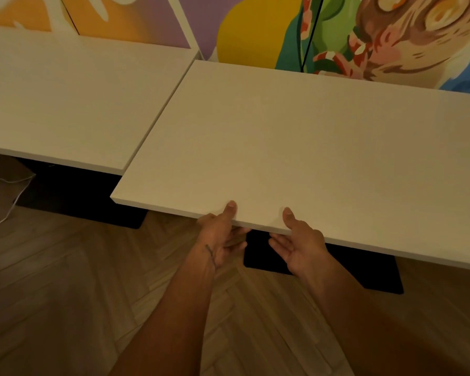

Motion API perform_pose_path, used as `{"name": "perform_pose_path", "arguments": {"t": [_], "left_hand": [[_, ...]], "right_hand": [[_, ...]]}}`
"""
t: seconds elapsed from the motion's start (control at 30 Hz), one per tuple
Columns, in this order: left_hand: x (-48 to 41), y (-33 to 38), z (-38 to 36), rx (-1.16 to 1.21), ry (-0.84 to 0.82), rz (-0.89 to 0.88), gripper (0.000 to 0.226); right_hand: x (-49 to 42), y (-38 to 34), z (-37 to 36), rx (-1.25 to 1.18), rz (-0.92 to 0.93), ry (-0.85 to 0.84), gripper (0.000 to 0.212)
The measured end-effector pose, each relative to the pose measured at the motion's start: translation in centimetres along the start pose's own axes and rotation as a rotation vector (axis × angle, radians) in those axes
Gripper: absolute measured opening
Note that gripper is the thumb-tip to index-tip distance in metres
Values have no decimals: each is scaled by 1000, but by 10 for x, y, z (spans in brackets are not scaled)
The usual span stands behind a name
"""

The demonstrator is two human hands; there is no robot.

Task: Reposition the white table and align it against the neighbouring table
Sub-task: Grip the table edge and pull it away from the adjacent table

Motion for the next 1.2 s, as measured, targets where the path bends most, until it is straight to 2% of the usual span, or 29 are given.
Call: {"name": "perform_pose_path", "arguments": {"t": [0.27, 0.43, 0.7, 0.83, 1.0, 1.13, 1.2], "left_hand": [[0, 8, 1, -8, 22, -29, 64], [-3, 6, 0, -7, 18, -32, 62], [-3, 6, -1, 16, 42, -15, 51], [0, 0, -14, 95, 66, -16, 47], [12, -3, -52, 47, -68, 45, 38], [11, 1, -66, 3, -89, 76, 39], [8, -2, -66, -10, -61, 79, 43]], "right_hand": [[-1, -3, -6, 7, -11, -30, 41], [-2, 0, -3, 5, -8, -32, 34], [9, -9, 13, 69, -59, -112, 51], [4, -35, 46, -18, 12, -14, 43], [-3, -77, 83, -79, 68, 64, 39], [-11, -100, 101, -95, 60, 70, 55], [-14, -103, 103, -77, 44, 58, 56]]}}
Point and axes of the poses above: each hand's wrist, its own x-axis away from the middle knuckle, its own z-axis out of the back of the hand, y = z × x, the point moved 3 cm from there along -x, towards the middle knuckle, and after that the axes turned 13 degrees about -x, right-handed, at the moved point
